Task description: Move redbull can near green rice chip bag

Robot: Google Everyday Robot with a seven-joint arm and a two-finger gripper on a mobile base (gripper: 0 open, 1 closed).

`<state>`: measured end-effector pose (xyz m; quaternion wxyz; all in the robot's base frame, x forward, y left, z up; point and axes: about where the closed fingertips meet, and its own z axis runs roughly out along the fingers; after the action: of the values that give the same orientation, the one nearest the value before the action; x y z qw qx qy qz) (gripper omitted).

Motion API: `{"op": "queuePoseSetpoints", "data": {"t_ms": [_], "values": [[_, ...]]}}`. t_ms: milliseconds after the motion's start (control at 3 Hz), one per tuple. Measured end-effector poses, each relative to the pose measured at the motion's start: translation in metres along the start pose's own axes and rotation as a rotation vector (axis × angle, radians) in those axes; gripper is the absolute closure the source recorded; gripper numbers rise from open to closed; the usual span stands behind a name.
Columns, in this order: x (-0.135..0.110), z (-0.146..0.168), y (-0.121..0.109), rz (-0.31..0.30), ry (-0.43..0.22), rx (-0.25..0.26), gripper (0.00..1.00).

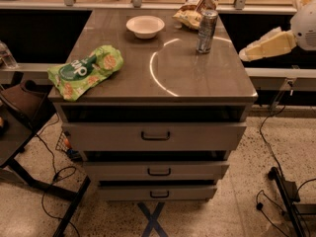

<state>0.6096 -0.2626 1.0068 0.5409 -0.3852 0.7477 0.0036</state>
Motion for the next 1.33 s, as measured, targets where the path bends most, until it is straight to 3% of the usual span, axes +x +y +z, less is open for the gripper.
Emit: {"op": "queuePoseSetpoints", "data": {"t_ms": [333, 667, 1000, 1333], "values": [[-0.001, 0.005, -0.001, 0.006, -0.007, -0.004, 0.0], [-0.008, 0.042, -0.006, 0.049, -0.053, -0.029, 0.0], [-0.024, 0.114, -0.024, 0.149, -0.153, -0.051, 0.0], [-0.034, 0.154, -0.033, 0.208, -0.214, -0.068, 0.0]]}}
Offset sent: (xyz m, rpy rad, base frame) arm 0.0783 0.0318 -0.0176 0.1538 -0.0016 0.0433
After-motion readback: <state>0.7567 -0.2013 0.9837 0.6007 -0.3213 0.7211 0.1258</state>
